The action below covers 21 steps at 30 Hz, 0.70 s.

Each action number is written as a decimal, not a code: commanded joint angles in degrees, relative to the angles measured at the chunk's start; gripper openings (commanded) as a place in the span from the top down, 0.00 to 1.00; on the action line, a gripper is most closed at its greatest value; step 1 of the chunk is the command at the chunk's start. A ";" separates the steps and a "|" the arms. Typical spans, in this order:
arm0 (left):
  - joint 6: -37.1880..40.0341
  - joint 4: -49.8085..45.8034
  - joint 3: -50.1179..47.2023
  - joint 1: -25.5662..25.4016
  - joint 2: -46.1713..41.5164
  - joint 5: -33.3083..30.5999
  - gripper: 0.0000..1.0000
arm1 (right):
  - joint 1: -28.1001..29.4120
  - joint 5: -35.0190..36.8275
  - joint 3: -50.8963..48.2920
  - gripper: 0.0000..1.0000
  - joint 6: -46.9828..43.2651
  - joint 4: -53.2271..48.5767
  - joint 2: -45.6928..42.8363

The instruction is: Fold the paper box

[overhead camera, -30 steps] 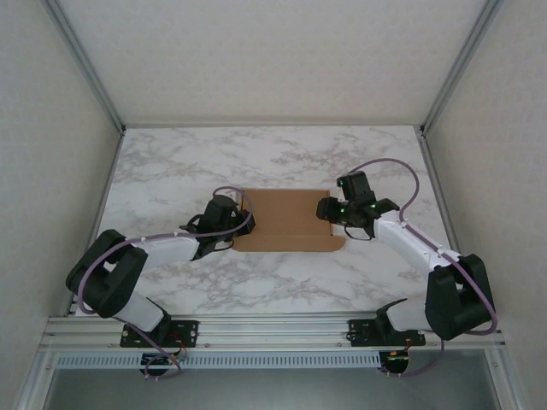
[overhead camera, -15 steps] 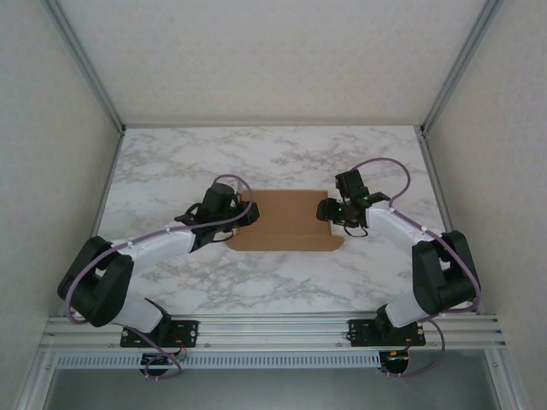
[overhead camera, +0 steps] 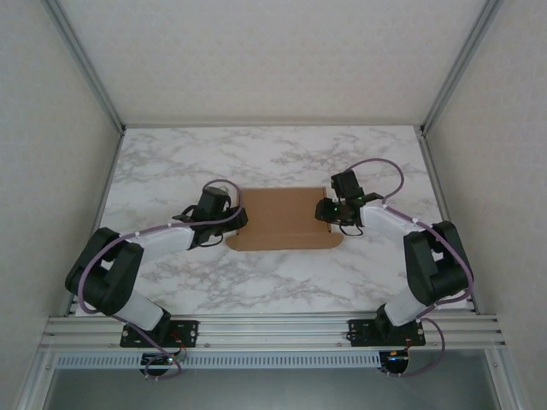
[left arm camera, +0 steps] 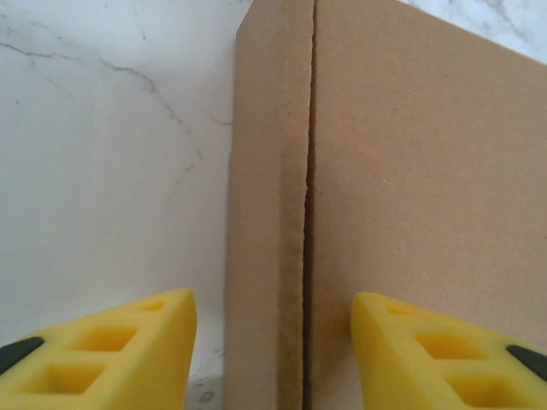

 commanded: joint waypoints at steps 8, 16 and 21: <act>-6.44 8.14 -5.59 4.55 3.56 3.11 0.72 | 0.21 -4.11 -1.41 0.52 0.42 -2.66 -4.84; -9.48 12.17 -10.77 7.32 1.57 6.33 0.78 | -4.38 -11.13 -0.88 0.32 1.36 -0.10 -6.86; -11.74 14.62 -13.94 10.07 0.37 8.35 0.79 | -7.38 -19.53 -1.11 0.22 2.60 5.39 -2.43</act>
